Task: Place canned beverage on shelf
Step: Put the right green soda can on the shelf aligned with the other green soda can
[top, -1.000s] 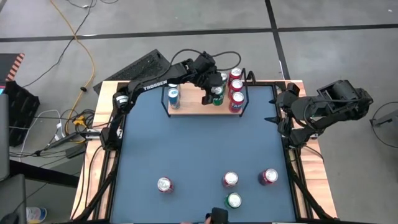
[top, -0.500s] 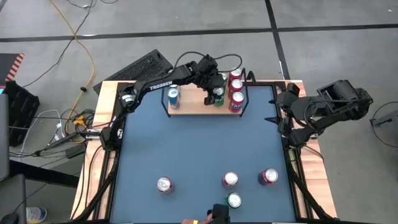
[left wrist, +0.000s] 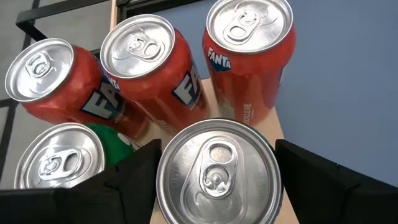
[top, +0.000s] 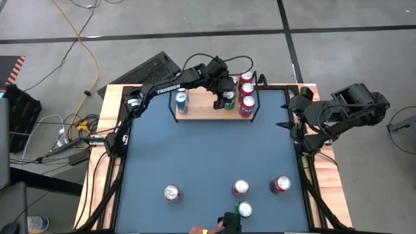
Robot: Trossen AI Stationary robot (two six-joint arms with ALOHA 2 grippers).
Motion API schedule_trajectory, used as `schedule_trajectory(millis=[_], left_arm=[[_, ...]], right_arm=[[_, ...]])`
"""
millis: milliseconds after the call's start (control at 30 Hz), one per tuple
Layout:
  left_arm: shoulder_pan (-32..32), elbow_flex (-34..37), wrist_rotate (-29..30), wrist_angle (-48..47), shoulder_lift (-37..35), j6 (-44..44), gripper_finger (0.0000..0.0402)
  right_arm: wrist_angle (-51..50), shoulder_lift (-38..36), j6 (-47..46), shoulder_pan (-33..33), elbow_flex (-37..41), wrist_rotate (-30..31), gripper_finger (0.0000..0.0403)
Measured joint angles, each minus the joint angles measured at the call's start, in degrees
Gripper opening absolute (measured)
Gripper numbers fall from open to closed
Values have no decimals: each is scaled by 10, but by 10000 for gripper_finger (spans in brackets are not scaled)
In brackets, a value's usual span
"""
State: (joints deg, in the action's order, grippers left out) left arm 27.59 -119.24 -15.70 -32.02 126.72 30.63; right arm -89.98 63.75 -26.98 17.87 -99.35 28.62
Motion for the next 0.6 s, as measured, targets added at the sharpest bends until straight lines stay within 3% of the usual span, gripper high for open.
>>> schedule_trajectory(millis=[600], left_arm=[[0, 0, 5, 26, 0, -5, 287]], right_arm=[[0, 0, -1, 0, 0, 0, 311]])
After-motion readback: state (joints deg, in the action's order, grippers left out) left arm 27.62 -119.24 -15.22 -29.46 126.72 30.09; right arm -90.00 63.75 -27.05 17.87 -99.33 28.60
